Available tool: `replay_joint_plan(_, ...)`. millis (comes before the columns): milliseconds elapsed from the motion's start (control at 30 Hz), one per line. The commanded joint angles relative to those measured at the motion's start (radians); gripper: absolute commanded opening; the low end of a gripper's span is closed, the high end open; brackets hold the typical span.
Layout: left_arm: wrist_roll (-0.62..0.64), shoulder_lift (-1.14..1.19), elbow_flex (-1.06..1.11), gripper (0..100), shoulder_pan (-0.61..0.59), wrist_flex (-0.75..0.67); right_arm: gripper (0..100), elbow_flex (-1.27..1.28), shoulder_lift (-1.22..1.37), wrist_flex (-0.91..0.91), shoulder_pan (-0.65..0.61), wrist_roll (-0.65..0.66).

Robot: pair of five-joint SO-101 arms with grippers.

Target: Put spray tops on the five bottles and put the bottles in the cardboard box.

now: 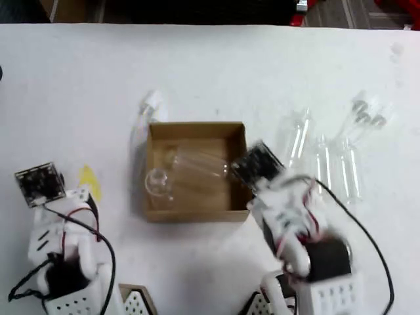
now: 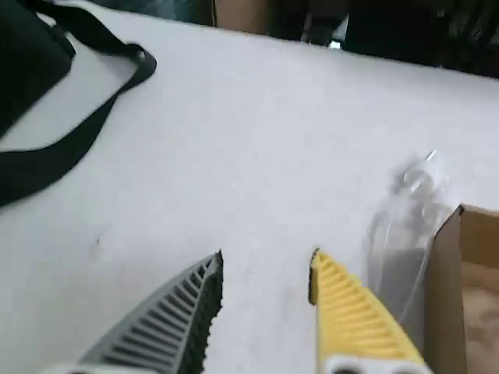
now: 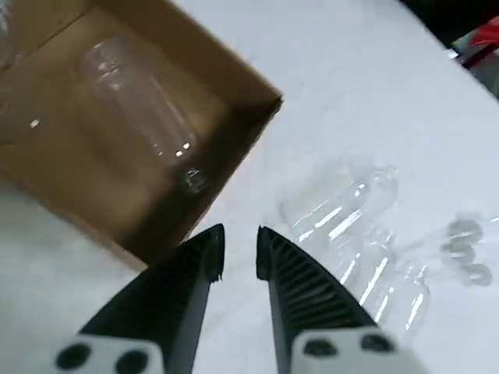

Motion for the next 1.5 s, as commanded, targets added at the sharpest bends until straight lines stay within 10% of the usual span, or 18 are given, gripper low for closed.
replay_joint_plan(0,-0.018,-0.004,0.049,18,-0.018,-0.055,6.5,-0.313,0.377,0.114,-0.081,0.046)
replay_joint_plan(367,-0.021,-0.004,0.078,18,-0.013,-0.032,19.0,-0.422,0.846,0.107,-0.094,0.315)
replay_joint_plan(1467,-0.021,-0.004,0.098,18,-0.012,-0.04,13.4,-0.423,1.283,-0.209,-0.091,0.442)
